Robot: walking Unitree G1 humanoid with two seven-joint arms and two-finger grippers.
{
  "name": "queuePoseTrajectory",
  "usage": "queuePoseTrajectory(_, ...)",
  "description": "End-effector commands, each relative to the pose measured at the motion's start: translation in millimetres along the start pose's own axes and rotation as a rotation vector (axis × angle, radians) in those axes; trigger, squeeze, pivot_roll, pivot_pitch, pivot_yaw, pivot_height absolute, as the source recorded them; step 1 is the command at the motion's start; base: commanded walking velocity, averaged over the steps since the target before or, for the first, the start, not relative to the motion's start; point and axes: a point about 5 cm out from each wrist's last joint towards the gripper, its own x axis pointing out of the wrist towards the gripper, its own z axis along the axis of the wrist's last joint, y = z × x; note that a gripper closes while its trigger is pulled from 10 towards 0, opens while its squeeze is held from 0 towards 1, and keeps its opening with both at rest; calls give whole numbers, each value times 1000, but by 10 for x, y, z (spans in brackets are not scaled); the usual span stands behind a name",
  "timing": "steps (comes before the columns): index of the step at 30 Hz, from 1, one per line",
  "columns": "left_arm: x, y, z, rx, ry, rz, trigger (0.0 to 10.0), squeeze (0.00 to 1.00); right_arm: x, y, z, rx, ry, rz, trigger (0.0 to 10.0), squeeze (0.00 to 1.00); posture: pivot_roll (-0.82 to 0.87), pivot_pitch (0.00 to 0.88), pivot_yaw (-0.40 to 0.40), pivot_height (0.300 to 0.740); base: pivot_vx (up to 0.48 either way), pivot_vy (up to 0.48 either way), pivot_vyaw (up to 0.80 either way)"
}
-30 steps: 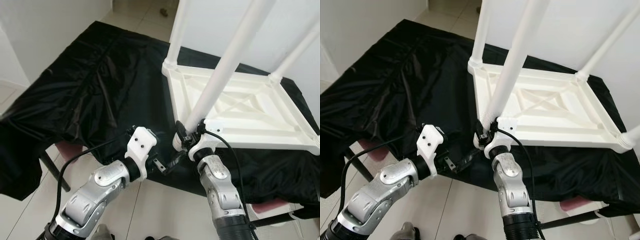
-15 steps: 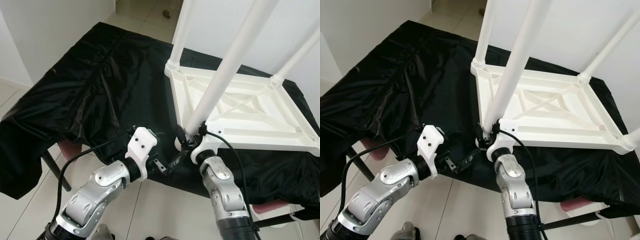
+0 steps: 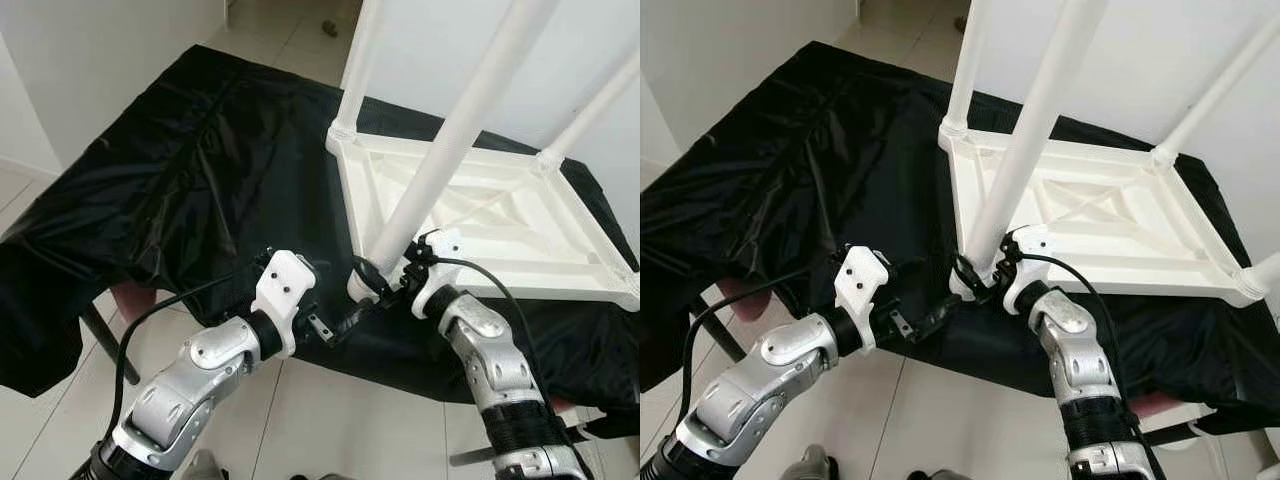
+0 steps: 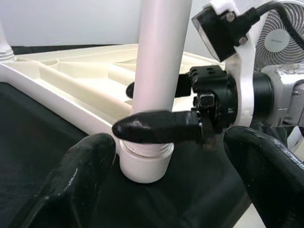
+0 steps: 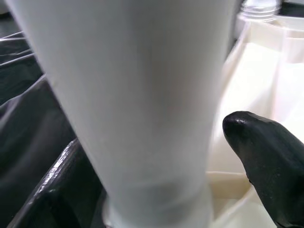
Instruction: Building children table
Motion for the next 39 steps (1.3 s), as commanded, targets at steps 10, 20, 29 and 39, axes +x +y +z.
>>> queuePoseTrajectory(10, -5, -53, -16, 6, 12, -100, 10000, 0, 204, 165, -196, -15, 52, 255, 0, 0, 174, 48, -169, 740, 0, 0, 0)
queuePoseTrajectory(20, -23, -45, -8, 5, 11, -88, 10000, 0, 199, 161, -247, -6, 48, 272, 0, 0, 191, 42, -172, 740, 0, 0, 0)
queuePoseTrajectory(29, -12, -56, -14, -2, 10, -96, 10000, 0, 114, 34, -275, 30, 10, 133, 0, 0, 162, 53, -170, 740, 0, 0, 0)
queuePoseTrajectory(39, -1, -95, -22, -17, 8, -112, 10000, 0, -8, -17, -216, 75, -59, -243, 0, 0, 139, 70, -164, 740, 0, 0, 0)
